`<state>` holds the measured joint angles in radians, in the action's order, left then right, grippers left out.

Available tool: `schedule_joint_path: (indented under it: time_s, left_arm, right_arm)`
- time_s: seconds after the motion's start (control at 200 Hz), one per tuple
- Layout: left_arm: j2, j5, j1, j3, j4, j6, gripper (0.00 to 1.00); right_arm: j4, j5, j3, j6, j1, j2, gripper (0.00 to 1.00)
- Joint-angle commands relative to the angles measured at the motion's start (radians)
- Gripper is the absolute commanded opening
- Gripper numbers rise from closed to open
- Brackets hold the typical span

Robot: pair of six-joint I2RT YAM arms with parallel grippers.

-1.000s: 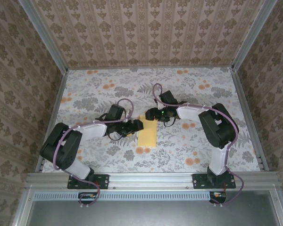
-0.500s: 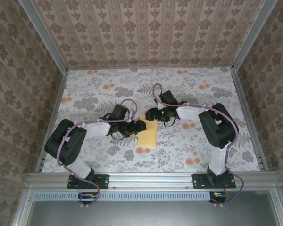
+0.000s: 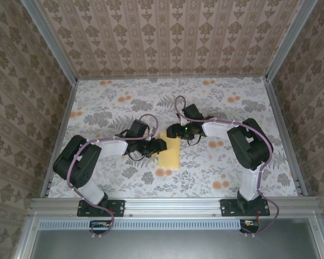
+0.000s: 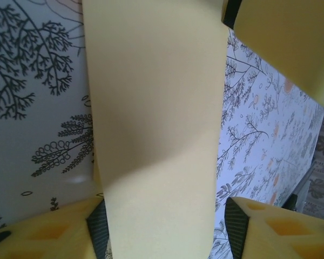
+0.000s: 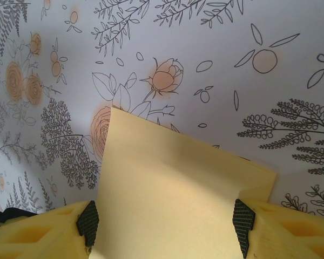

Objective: Fold a paper plane with a square sheet of paper (fold left side to right side)
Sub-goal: Third fold the triangle at the center of the table.

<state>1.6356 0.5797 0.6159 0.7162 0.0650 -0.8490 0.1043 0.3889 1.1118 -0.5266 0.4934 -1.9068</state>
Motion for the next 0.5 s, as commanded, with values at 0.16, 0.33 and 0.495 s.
schedule_joint_path:
  time_s: [0.16,0.33,0.495]
  left_arm:
    - [-0.003,0.0,0.01,0.009,-0.002,-0.022,0.28]
    - [-0.007,-0.007,0.012,0.006,-0.019,-0.043,0.13]
    - [-0.014,-0.023,0.021,0.003,-0.024,-0.075,0.07]
  right_arm:
    - [-0.005,-0.016,0.003,0.023,0.005,-0.019,0.7]
    - [-0.015,-0.033,0.003,0.042,0.005,0.004,0.72]
    - [-0.003,-0.066,0.003,0.064,0.005,0.043,0.75]
